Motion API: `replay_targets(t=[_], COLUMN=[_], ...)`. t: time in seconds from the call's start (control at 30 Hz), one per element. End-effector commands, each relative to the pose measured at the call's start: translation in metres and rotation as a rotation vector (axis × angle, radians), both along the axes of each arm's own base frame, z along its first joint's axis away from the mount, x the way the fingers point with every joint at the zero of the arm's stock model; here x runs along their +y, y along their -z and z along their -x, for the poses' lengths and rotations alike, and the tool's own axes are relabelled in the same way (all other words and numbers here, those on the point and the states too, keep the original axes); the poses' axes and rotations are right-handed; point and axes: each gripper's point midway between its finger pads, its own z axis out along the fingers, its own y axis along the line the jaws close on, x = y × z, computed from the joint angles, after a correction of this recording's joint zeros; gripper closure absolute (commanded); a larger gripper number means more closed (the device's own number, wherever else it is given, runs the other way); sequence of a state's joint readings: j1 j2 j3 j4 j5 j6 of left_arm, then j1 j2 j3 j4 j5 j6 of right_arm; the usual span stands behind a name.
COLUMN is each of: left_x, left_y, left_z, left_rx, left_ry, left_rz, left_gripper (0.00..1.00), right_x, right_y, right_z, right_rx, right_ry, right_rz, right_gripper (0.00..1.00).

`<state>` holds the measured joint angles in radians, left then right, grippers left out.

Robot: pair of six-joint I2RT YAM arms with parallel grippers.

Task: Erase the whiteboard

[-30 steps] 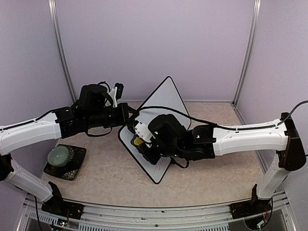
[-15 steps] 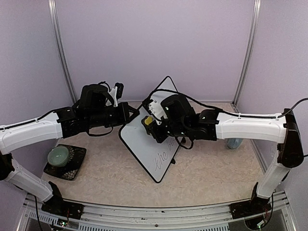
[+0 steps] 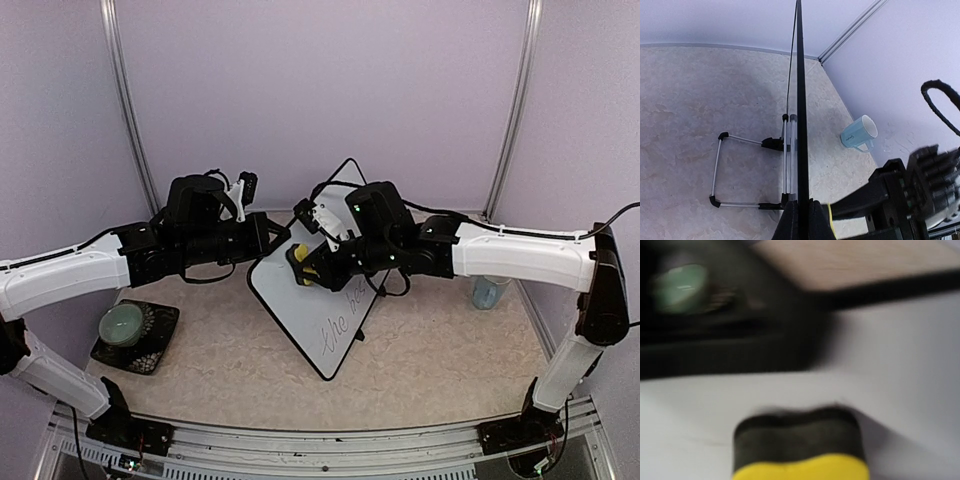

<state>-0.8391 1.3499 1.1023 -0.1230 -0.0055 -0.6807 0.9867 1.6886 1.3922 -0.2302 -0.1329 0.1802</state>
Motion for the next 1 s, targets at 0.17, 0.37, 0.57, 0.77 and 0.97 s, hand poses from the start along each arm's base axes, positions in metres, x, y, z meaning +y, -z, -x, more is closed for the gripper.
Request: replay_targets(t=[0.17,0.37,0.57,0.77,0.97], left_x=[-0.022,-0.020,-0.021,-0.020,-0.013], left_y=[0.004,0.000,0.002,0.000,-0.014], left_z=[0.015,0.014,0.011,0.007,0.003], left_rx=[0.035,0.028,0.028,0.025,0.007], left_ry=[0.102,0.094,0.094,0.085,0.070], left_rz=[0.022,0.014,0.007,0.011,0.020], left_gripper=[1.00,1.00,1.00,0.95,0.70], right_x=[0.031,0.010,-0.055,-0.092,-0.110], right_y=[-0.033,-0.001,0.028,0.023,0.043], right_z=[0.051,0.009,-0.059,-0.075,-0.070], right_rx=[0.103,0.123,0.159,0.055,0.062], right_ry=[-0.242,-0.072,0.199,0.343,0.395], right_rz=[-0.150,-0.072,-0.031,0.036,0.072], right_gripper=[1.00,1.00,1.00,1.00,1.00])
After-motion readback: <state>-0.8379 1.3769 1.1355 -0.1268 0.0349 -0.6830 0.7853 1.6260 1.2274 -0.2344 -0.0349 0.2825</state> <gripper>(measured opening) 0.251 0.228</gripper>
